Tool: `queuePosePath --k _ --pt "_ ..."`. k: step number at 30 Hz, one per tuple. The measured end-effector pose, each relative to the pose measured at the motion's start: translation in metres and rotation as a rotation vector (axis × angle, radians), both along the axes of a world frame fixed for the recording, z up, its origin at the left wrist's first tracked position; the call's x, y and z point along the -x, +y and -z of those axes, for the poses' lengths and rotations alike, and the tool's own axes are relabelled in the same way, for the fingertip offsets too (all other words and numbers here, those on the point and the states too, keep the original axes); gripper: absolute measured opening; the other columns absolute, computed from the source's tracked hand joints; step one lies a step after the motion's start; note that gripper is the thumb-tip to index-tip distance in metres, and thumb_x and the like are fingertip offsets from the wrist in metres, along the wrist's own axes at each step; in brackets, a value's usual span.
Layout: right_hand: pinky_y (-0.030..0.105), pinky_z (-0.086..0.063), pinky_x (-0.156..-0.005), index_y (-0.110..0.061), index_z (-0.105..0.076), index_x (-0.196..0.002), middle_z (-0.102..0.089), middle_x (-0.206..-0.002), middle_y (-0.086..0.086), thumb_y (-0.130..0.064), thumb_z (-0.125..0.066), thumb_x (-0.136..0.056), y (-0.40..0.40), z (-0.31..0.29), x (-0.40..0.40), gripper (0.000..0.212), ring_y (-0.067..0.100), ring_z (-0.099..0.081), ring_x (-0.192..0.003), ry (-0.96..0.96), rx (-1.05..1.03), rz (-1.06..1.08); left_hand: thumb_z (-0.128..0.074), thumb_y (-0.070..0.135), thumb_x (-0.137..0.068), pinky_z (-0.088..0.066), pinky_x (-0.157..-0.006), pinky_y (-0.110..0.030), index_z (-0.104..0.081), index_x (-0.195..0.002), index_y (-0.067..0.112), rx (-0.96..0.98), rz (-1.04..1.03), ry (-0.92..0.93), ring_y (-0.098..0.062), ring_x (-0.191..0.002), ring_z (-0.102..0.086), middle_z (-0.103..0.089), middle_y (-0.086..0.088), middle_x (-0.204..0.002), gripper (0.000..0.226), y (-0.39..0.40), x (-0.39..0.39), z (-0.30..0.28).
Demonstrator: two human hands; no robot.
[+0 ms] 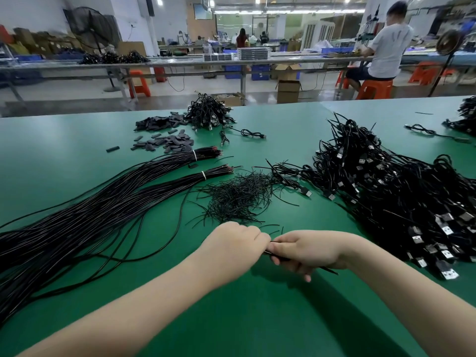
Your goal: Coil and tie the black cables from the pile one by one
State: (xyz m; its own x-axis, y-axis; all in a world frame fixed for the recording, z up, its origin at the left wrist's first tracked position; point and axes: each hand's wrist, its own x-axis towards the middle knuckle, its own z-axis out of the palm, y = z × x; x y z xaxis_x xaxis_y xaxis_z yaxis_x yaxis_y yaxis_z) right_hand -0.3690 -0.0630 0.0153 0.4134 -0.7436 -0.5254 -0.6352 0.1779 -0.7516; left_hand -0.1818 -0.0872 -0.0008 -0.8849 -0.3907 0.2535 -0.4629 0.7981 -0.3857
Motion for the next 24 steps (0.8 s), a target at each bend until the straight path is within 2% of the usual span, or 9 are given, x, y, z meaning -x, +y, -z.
queuePosePath --k 2,4,7,8,12,16,18,21,24 --pt "0.021 -0.041 -0.050 -0.020 -0.048 -0.081 -0.037 -0.062 -0.005 -0.040 -0.034 -0.104 0.001 0.002 -0.002 0.033 0.008 -0.034 -0.049 0.016 0.026 -0.013 -0.040 0.010 -0.071 -0.031 -0.043 -0.023 -0.060 -0.063 0.023 -0.011 -0.079 -0.030 -0.011 -0.041 -0.047 -0.050 0.008 -0.055 0.025 0.005 0.000 0.003" --pt "0.020 -0.040 -0.050 -0.021 -0.048 -0.080 -0.039 -0.063 -0.005 -0.039 -0.034 -0.104 0.000 0.003 -0.004 0.033 0.007 -0.036 -0.049 0.042 0.086 -0.038 -0.038 0.010 -0.072 -0.029 -0.044 -0.023 -0.061 -0.069 0.022 -0.075 -0.123 -0.040 -0.011 -0.044 -0.051 -0.053 0.007 -0.059 0.026 0.010 0.001 0.002" --pt "0.014 -0.039 -0.056 -0.028 -0.049 -0.077 -0.048 -0.069 -0.007 -0.041 -0.035 -0.103 0.001 0.007 -0.005 0.033 0.002 -0.041 -0.052 0.211 0.314 -0.142 -0.037 0.015 -0.094 -0.040 -0.065 -0.033 -0.051 -0.103 0.015 -0.303 -0.199 -0.078 -0.023 -0.081 -0.061 -0.058 -0.002 -0.095 0.016 0.004 -0.001 0.008" --pt "0.011 -0.038 -0.058 -0.029 -0.049 -0.076 -0.050 -0.071 -0.009 -0.040 -0.036 -0.103 0.001 0.009 -0.006 0.032 0.000 -0.042 -0.056 0.256 0.377 -0.166 -0.035 0.023 -0.099 -0.039 -0.070 -0.036 -0.046 -0.104 0.016 -0.407 -0.190 -0.051 -0.026 -0.087 -0.058 -0.054 -0.003 -0.099 0.014 0.003 -0.003 0.007" --pt "0.021 -0.037 -0.067 -0.025 -0.048 -0.086 -0.052 -0.078 -0.010 -0.036 -0.036 -0.103 0.002 0.016 -0.009 0.024 0.011 -0.047 -0.073 0.329 0.534 -0.177 -0.028 0.040 -0.103 -0.031 -0.068 -0.031 -0.035 -0.093 0.023 -0.590 -0.118 0.003 -0.019 -0.074 -0.043 -0.040 0.004 -0.087 0.021 -0.002 -0.007 -0.003" --pt "0.027 -0.038 -0.074 -0.022 -0.045 -0.090 -0.049 -0.080 -0.007 -0.030 -0.028 -0.105 -0.006 0.012 -0.005 0.024 0.009 -0.045 -0.074 0.207 0.624 -0.116 -0.034 0.032 -0.104 -0.038 -0.073 -0.035 -0.040 -0.092 0.019 -0.721 -0.155 0.049 -0.020 -0.078 -0.047 -0.044 0.002 -0.087 0.019 -0.029 -0.012 -0.011" --pt "0.022 -0.040 -0.068 -0.023 -0.052 -0.100 -0.050 -0.076 -0.008 -0.031 -0.025 -0.105 -0.015 0.007 0.010 0.029 0.001 -0.048 -0.066 0.064 0.659 0.128 -0.035 0.029 -0.104 -0.042 -0.074 -0.037 -0.048 -0.095 0.010 -0.738 -0.267 0.283 -0.021 -0.079 -0.052 -0.052 -0.003 -0.088 0.024 -0.043 -0.021 -0.007" --pt "0.026 -0.046 -0.066 -0.030 -0.064 -0.104 -0.064 -0.077 -0.006 -0.049 -0.039 -0.098 -0.033 0.006 0.032 0.032 0.004 -0.059 -0.069 0.085 0.764 0.509 -0.036 0.025 -0.104 -0.034 -0.058 -0.027 -0.050 -0.092 0.005 -0.755 -0.447 0.904 -0.010 -0.059 -0.040 -0.048 -0.001 -0.071 0.028 -0.046 -0.024 0.009" --pt "0.028 -0.053 -0.068 -0.032 -0.064 -0.086 -0.067 -0.081 -0.009 -0.052 -0.059 -0.088 -0.047 0.023 0.020 0.021 0.010 -0.063 -0.075 0.248 0.669 0.399 -0.036 0.026 -0.105 -0.027 -0.056 -0.032 -0.048 -0.088 0.004 -0.731 -0.520 1.154 -0.015 -0.060 -0.034 -0.039 0.002 -0.066 0.030 -0.041 0.000 0.024"
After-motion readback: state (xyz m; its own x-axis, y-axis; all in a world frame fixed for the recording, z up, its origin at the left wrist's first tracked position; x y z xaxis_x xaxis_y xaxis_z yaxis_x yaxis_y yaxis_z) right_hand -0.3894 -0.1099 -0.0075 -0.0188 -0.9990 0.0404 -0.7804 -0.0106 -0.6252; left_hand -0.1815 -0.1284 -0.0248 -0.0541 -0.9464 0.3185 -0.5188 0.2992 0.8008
